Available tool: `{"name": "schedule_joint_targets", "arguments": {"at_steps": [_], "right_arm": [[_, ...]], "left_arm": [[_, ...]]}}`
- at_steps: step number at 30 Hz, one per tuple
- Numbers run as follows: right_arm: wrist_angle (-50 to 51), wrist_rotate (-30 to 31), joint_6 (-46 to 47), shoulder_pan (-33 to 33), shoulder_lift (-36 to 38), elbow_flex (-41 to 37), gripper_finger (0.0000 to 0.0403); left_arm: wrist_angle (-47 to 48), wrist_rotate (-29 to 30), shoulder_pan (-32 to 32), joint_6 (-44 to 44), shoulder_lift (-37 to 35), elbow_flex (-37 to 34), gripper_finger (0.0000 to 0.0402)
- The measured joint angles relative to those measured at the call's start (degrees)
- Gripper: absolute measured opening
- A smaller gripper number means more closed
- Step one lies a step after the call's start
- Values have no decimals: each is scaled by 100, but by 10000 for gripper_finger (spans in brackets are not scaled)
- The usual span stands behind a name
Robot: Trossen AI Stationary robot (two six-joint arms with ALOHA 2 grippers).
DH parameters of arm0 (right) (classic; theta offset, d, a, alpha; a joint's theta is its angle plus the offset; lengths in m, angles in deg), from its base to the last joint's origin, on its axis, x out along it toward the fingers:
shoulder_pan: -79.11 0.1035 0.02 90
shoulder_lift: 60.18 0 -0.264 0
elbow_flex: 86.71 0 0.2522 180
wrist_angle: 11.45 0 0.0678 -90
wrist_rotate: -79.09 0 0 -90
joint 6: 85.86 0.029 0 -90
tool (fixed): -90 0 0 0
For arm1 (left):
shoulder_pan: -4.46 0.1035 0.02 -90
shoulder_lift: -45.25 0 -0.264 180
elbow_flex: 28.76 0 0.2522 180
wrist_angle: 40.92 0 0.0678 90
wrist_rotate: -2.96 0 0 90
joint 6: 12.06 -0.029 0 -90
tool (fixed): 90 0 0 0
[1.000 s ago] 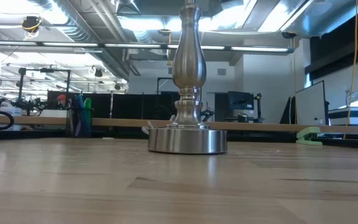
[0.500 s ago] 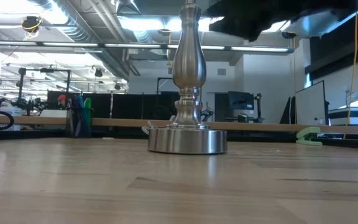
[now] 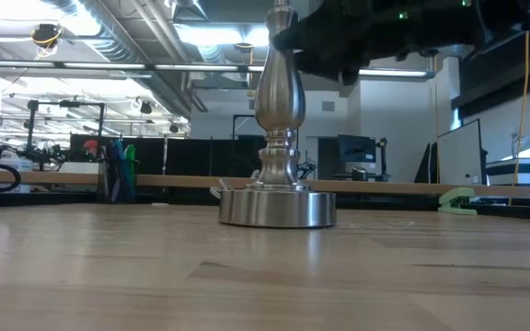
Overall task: Screw lightbulb
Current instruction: Insert the lightbulb into the silver lamp
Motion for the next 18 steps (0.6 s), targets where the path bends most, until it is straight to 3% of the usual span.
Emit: {"name": "schedule_joint_targets", "arguments": {"at_steps": [5,11,18], "right_arm": [[-356,272,-36,-28,-197,0,289],[-388,91,-12,-183,-322,122,287],[-303,-48,-114,-175,-646,415,231]], "left_arm": [[2,11,2,4,2,0,260],[4,44,9,1,2,0,260],[13,13,28,5,2,0,260]]}}
